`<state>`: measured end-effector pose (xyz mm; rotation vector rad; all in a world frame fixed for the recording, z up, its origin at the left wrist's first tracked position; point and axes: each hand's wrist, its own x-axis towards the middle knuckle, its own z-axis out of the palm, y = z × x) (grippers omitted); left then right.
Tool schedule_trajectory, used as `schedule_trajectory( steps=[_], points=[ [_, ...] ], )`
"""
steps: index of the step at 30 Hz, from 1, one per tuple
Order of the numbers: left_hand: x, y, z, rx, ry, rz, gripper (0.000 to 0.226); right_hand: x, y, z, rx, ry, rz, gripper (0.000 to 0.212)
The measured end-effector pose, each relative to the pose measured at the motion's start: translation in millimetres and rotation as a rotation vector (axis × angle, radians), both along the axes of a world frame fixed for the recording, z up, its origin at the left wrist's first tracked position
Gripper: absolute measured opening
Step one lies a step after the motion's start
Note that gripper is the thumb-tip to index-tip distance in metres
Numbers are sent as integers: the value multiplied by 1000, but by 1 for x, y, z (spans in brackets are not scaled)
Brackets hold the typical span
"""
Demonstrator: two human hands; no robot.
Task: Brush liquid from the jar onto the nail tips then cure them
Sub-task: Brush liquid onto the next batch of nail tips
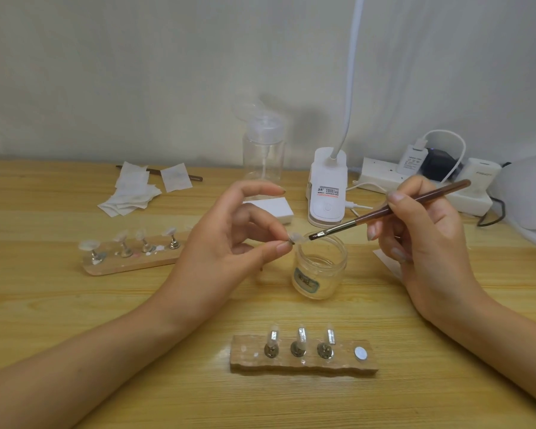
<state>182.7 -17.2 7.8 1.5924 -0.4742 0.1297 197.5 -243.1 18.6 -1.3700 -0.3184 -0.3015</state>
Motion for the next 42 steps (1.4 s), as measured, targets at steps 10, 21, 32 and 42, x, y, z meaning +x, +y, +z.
schedule_trajectory(
  steps=[10, 21, 32, 42],
  points=[
    [0, 1, 5, -184, 50, -35, 63, 0, 1, 1, 20, -15, -7, 20],
    [1, 4, 4, -101, 14, 16, 60, 0, 1, 1, 14, -27, -39, 28],
    [-4, 1, 4, 24, -62, 32, 52, -1, 1, 3, 34, 7, 17, 24],
    [-1, 1, 0, 92, -63, 96, 55, -2, 5, 3, -18, -18, 124, 17]
  ],
)
